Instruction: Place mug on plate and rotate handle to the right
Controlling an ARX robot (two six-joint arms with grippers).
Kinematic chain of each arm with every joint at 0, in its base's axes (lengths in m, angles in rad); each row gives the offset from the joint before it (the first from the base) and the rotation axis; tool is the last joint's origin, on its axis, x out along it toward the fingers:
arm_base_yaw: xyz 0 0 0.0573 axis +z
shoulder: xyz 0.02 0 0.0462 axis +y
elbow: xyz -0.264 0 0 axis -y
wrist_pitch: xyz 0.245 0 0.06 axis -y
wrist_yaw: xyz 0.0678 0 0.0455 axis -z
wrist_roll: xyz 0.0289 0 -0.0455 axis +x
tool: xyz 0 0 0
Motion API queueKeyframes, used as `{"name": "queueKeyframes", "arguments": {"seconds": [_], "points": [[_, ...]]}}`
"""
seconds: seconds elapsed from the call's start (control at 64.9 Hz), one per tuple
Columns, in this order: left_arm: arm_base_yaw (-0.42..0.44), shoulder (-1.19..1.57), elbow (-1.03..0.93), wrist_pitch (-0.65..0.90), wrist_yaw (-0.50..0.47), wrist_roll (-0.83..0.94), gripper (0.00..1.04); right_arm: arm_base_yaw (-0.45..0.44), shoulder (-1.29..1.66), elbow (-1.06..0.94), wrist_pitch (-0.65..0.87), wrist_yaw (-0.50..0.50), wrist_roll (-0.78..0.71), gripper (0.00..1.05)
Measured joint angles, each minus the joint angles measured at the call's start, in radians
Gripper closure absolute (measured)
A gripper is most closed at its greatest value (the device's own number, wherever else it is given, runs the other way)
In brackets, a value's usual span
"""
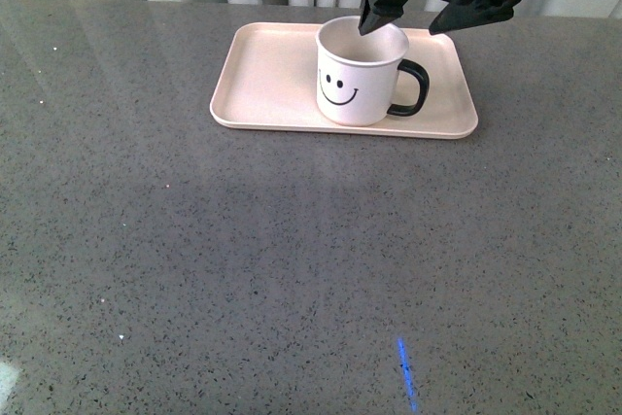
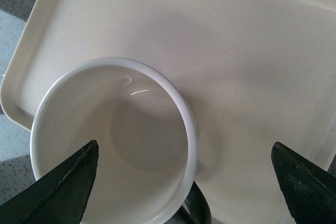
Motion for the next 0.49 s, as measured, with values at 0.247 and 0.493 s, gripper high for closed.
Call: {"name": "queueKeyframes", "arguments": {"seconds": [0.247, 0.493], "points": [[0.0, 0.0, 0.0, 0.0, 0.0, 0.0, 0.09, 0.006, 0.024, 0.047, -0.03, 0.006, 0.0, 0.16], [0.0, 0.0, 0.0, 0.0, 0.0, 0.0, 0.09, 0.006, 0.031, 0.055, -0.036, 0.011, 0.0, 0.23]]}}
